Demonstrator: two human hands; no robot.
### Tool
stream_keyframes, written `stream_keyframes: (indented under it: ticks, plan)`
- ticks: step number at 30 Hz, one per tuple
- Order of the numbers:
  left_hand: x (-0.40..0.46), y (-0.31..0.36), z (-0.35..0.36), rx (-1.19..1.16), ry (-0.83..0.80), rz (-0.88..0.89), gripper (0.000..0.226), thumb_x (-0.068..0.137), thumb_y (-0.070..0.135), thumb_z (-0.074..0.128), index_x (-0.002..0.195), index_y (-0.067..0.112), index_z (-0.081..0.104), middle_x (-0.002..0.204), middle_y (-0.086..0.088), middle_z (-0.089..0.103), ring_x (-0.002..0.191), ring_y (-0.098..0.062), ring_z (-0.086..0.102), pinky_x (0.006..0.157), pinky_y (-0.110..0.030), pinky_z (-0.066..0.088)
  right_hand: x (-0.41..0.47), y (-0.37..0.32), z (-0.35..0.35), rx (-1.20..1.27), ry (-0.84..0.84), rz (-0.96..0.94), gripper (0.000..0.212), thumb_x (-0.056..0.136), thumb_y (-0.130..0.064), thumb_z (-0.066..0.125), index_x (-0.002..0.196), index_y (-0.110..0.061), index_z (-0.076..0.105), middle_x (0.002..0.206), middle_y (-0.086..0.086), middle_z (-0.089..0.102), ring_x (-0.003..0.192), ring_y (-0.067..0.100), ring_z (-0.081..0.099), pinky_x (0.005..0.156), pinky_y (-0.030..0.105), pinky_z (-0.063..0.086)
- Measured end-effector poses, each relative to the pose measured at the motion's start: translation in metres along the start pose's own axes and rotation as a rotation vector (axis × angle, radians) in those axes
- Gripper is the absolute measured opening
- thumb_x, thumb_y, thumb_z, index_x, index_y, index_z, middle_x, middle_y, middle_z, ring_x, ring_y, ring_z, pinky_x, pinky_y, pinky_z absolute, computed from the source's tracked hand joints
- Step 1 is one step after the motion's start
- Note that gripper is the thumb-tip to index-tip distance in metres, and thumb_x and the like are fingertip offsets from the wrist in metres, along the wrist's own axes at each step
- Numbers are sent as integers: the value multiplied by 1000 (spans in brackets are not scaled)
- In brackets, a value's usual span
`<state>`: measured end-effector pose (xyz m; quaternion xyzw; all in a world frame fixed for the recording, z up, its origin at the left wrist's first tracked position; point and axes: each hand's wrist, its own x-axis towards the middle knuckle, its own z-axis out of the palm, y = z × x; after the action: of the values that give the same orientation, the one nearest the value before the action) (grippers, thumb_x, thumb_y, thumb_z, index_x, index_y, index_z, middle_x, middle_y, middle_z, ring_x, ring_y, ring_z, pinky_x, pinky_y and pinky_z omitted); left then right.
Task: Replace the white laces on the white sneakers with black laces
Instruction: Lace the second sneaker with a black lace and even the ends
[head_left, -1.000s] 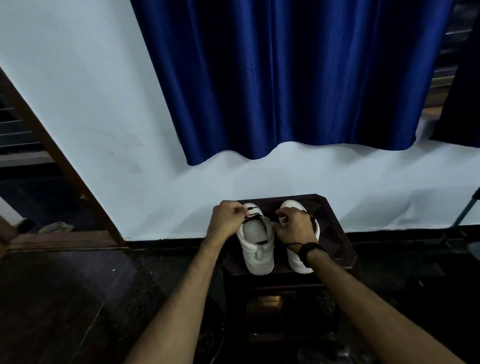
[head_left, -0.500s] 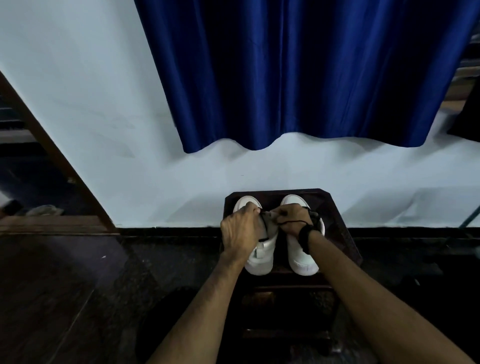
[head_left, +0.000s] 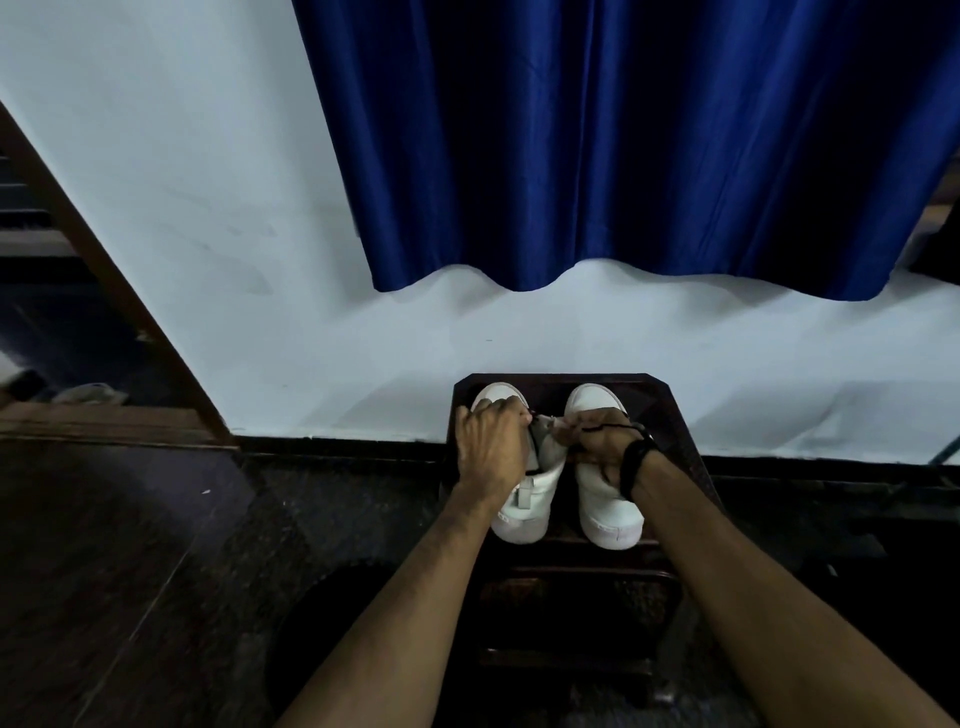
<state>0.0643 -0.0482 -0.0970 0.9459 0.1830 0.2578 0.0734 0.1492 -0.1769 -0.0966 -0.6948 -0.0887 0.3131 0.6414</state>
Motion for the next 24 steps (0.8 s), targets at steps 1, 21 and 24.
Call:
stream_keyframes:
  ticks: [1, 21, 24]
  plan:
    - [1, 1, 0, 6, 0, -2, 6, 89, 24, 63, 87, 23, 69, 82, 3, 72, 86, -21, 65, 73, -36, 36, 0, 0, 0, 1, -3, -6, 24, 91, 6, 57, 74, -9, 64, 55, -7, 67, 57, 4, 65, 54, 14, 51]
    - [5, 5, 8, 9, -19, 49, 15, 92, 32, 54, 92, 26, 68, 80, 0, 71, 84, -21, 65, 79, -38, 37, 6, 7, 2, -29, 22, -123, 18, 84, 7, 67, 74, -8, 68, 69, 1, 70, 82, 24, 63, 90, 39, 50]
    - [5, 9, 5, 53, -46, 68, 15, 91, 31, 56, 90, 23, 68, 77, -2, 71, 80, -23, 66, 80, -39, 37, 7, 9, 2, -81, 27, -158, 15, 83, -2, 71, 74, -13, 70, 78, 8, 69, 88, 26, 63, 94, 41, 49]
